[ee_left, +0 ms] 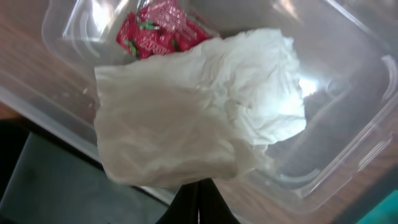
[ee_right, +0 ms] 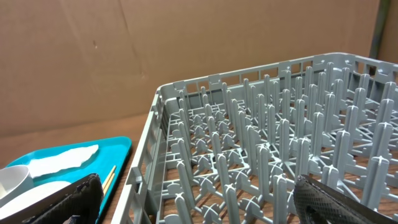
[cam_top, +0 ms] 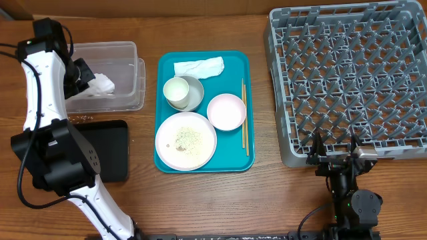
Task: Sort waste into correct bins and load items into the dishwasher
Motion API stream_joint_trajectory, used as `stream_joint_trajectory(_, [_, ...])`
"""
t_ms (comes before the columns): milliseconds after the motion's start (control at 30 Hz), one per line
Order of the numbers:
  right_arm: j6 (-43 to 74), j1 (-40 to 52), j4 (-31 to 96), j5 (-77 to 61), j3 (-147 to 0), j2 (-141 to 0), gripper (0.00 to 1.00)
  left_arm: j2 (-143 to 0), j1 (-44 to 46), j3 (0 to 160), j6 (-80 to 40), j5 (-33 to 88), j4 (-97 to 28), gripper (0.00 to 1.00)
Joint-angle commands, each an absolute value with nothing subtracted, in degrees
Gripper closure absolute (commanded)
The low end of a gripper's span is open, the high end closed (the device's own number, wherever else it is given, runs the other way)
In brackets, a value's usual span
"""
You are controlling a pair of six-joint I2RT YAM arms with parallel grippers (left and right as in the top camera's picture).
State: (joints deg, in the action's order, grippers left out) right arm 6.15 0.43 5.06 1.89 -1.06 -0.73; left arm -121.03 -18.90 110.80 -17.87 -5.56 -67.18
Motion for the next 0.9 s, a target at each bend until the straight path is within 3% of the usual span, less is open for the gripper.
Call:
stream_joint_trajectory(0, [5.9,0.7,4.6,2.3,-0.5,-0.2,0.00,-121.5,-19.6,110.6,-18.4,-5.0,-66.1,0.96])
stream_joint_trajectory(867, [5.9,0.7,4.6,2.3,-0.5,-0.2,0.00,-121.6,-19.6,104.2,-17.1,-8.8,-54.1,0.96])
